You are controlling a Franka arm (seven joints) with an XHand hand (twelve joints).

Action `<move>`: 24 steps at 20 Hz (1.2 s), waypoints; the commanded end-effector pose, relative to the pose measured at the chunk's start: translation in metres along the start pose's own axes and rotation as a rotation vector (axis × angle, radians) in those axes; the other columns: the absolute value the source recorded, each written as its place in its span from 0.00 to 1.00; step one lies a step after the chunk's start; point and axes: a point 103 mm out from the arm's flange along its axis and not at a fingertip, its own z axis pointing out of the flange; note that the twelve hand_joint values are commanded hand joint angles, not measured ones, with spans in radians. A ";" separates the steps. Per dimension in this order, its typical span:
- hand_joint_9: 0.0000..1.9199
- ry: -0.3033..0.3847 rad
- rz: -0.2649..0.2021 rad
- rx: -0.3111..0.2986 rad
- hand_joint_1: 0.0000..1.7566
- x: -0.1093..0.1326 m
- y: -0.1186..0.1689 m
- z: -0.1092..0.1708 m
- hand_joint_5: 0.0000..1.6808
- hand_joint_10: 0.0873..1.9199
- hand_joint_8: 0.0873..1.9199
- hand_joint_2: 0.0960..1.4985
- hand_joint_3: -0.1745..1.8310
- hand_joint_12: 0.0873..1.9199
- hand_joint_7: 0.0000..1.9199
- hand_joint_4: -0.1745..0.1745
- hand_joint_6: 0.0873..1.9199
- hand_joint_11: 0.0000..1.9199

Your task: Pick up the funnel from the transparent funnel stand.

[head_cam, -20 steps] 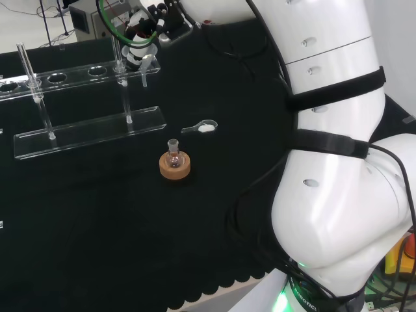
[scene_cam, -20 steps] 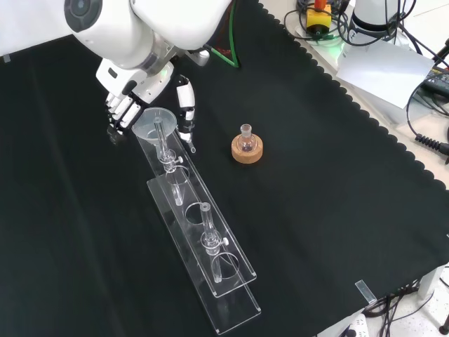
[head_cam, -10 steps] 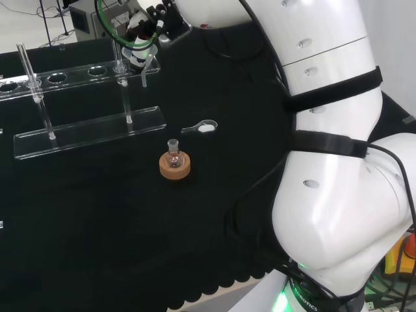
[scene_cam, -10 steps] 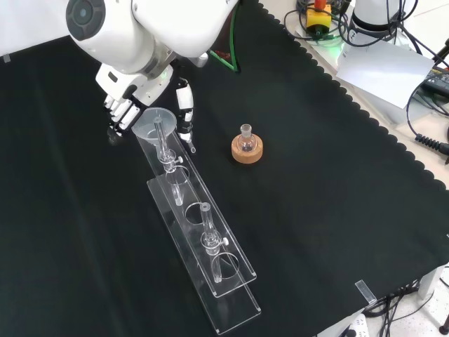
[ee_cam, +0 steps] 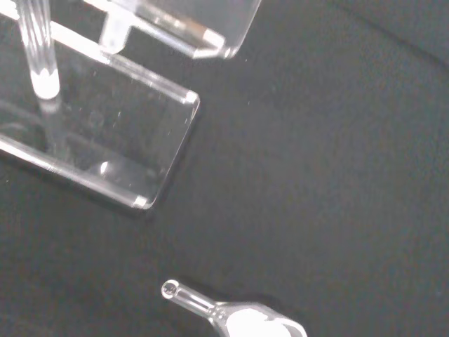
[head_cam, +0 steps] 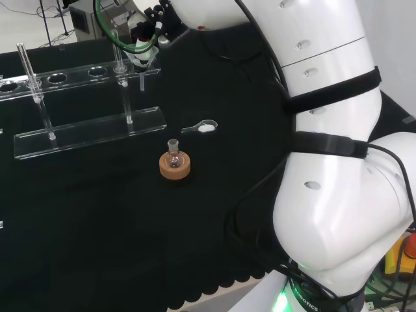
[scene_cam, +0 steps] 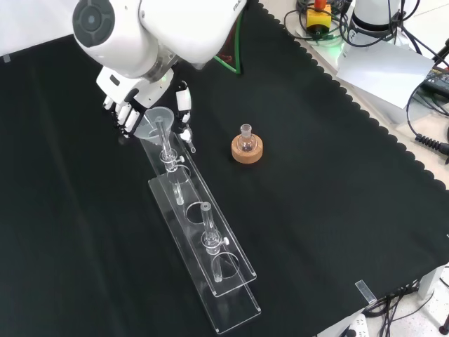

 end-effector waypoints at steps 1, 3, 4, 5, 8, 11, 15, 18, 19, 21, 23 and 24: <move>0.45 -0.100 0.044 -0.172 0.39 0.002 -0.011 -0.021 0.41 0.19 0.25 0.46 0.36 0.70 0.34 0.55 0.20 0.22; 0.46 -0.149 0.062 -0.222 0.39 0.000 -0.019 -0.034 0.41 0.17 0.25 0.46 0.36 0.69 0.35 0.56 0.27 0.23; 0.46 -0.166 0.067 -0.236 0.40 -0.001 -0.022 -0.040 0.41 0.17 0.25 0.46 0.36 0.69 0.35 0.57 0.29 0.23; 0.47 -0.181 0.075 -0.242 0.40 -0.003 -0.027 -0.048 0.41 0.17 0.25 0.46 0.36 0.69 0.35 0.57 0.30 0.23; 0.47 -0.213 0.095 -0.228 0.40 -0.010 -0.043 -0.066 0.40 0.17 0.25 0.46 0.37 0.69 0.35 0.57 0.31 0.23; 0.46 -0.231 0.121 -0.214 0.40 -0.015 -0.063 -0.077 0.39 0.17 0.24 0.46 0.37 0.69 0.34 0.56 0.31 0.24; 0.46 -0.231 0.155 -0.210 0.40 -0.016 -0.094 -0.081 0.38 0.17 0.25 0.46 0.37 0.68 0.34 0.56 0.33 0.24; 0.46 -0.227 0.180 -0.209 0.40 -0.014 -0.121 -0.080 0.38 0.17 0.25 0.46 0.37 0.68 0.33 0.55 0.33 0.24; 0.46 -0.226 0.189 -0.209 0.40 -0.012 -0.131 -0.079 0.37 0.17 0.25 0.45 0.37 0.68 0.33 0.55 0.34 0.24; 0.46 -0.223 0.203 -0.214 0.40 -0.009 -0.150 -0.079 0.37 0.17 0.26 0.45 0.38 0.68 0.33 0.55 0.34 0.25; 0.47 -0.219 0.218 -0.220 0.40 -0.005 -0.169 -0.077 0.37 0.17 0.26 0.45 0.38 0.68 0.33 0.55 0.34 0.25; 0.47 -0.215 0.223 -0.220 0.40 -0.003 -0.178 -0.076 0.37 0.17 0.26 0.45 0.38 0.68 0.33 0.55 0.34 0.25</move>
